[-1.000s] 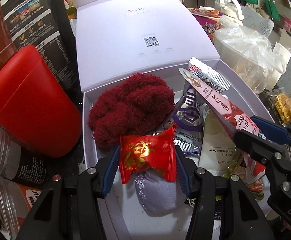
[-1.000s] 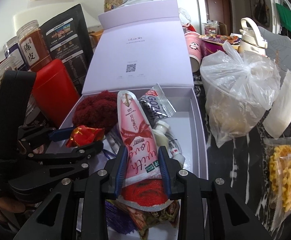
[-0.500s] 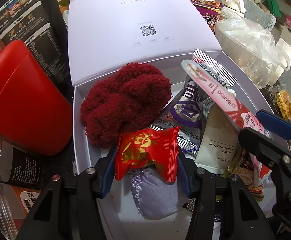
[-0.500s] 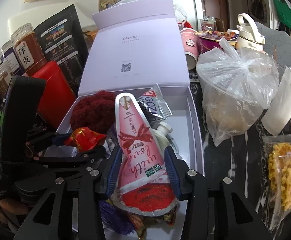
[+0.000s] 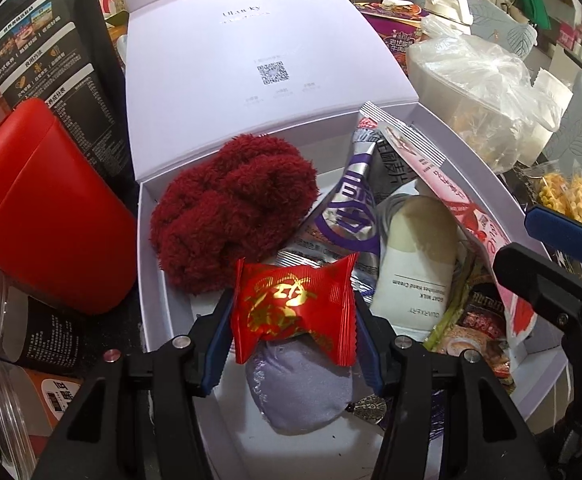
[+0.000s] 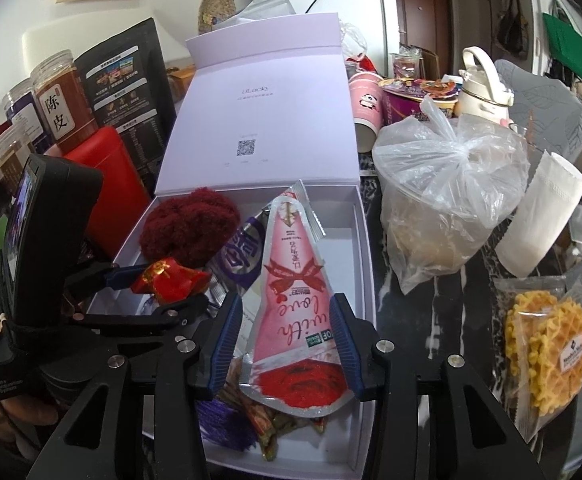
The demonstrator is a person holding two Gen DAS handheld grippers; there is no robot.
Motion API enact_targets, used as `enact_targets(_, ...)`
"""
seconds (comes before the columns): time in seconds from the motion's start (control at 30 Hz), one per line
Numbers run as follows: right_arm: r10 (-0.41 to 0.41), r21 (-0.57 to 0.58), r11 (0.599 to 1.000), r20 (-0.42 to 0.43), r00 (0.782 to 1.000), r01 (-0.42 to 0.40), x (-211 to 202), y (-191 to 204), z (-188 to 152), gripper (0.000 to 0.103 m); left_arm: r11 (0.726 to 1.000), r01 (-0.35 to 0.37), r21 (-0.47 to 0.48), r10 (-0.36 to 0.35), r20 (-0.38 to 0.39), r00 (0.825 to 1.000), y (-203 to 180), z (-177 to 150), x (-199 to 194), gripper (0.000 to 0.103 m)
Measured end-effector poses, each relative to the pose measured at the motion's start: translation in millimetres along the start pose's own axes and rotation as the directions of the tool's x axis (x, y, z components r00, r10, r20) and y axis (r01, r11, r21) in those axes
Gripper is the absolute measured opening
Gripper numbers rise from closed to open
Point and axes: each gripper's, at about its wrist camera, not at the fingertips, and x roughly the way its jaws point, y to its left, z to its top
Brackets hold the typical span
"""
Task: Organize soft objects
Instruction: 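Lower the candy packet and pink pouch into the box and open both grippers, then withdraw both open grippers up and back from the white box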
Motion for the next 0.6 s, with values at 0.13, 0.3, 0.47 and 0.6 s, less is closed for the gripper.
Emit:
enact_targets(0.13, 0.003, 0.017, 1.000, 0.007, 1.000, -0.003, -7, -4, 0, 0.045, 1.000, 0.008, -0.011, -0.008, -0.026, 1.000, -3, 2, -2, 0.055)
enact_targets(0.3, -0.007, 0.018, 1.000, 0.021, 1.000, 0.007, -20, -4, 0, 0.045, 0.999, 0.014, -0.037, -0.015, -0.012, 1.000, 1, 2, -12, 0.055)
enact_targets(0.47, -0.012, 0.018, 1.000, 0.036, 0.999, 0.011, -33, -2, -1, 0.045, 0.999, 0.010, -0.034, -0.009, 0.025, 1.000, 3, 2, -27, 0.067)
enact_targets(0.6, -0.015, 0.021, 1.000, 0.050, 0.999, 0.014, -44, 0, 0, 0.045, 0.999, 0.004, -0.045, -0.002, 0.053, 0.999, 5, 0, -43, 0.068)
